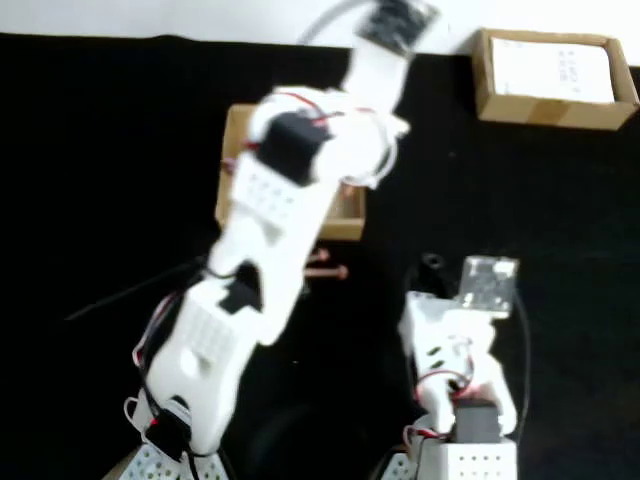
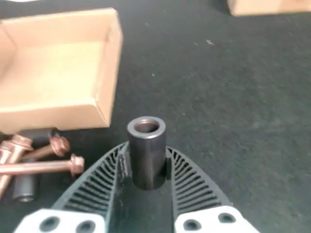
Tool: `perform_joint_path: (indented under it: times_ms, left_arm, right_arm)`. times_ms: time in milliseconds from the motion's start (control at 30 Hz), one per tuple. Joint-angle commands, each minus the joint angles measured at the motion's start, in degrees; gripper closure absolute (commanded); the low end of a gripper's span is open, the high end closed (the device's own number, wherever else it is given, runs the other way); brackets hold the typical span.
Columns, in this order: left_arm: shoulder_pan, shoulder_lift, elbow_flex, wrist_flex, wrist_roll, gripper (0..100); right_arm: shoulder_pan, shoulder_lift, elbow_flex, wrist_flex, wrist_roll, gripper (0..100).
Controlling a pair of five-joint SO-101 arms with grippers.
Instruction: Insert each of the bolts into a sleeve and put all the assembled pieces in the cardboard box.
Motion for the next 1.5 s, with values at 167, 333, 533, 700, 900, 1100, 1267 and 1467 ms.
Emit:
perform_joint_path:
  times_ms: [167, 333, 533, 700, 900, 1100, 1267, 1467]
  left_arm:
    - [-3.8, -21.9, 16.6, 0.6, 0.5, 99]
    - [-2.7, -41.9, 44.9, 0.2, 0.5, 99]
    - [-3.1, -57.9, 70.1, -7.6, 7.6, 99]
    - [-3.0, -66.2, 92.3, -27.5, 8.5, 99]
    - [0.6, -72.5, 116.9, -58.8, 8.6, 99]
    - [5.1, -72.6, 130.2, -81.6, 8.6, 99]
    - [7.3, -72.6, 129.1, -82.3, 8.6, 99]
    - [7.5, -72.5, 125.8, -82.1, 8.6, 99]
  right_arm:
    - [-6.6, -0.7, 4.6, -10.9, -0.7, 99.1]
    - [-7.3, -0.7, 4.7, -11.0, -0.6, 99.1]
    - [-7.6, -0.7, 4.7, -11.0, -0.8, 99.1]
    - [-10.3, -0.7, 4.7, -11.0, -0.9, 99.1]
    - [-11.1, -0.7, 4.7, -11.0, -0.9, 99.1]
    - [-11.1, -0.7, 4.7, -10.9, -0.9, 99.1]
    - [-11.1, -0.7, 4.7, -10.9, -0.9, 99.1]
    - [-11.1, -0.7, 4.6, -10.9, -0.9, 99.1]
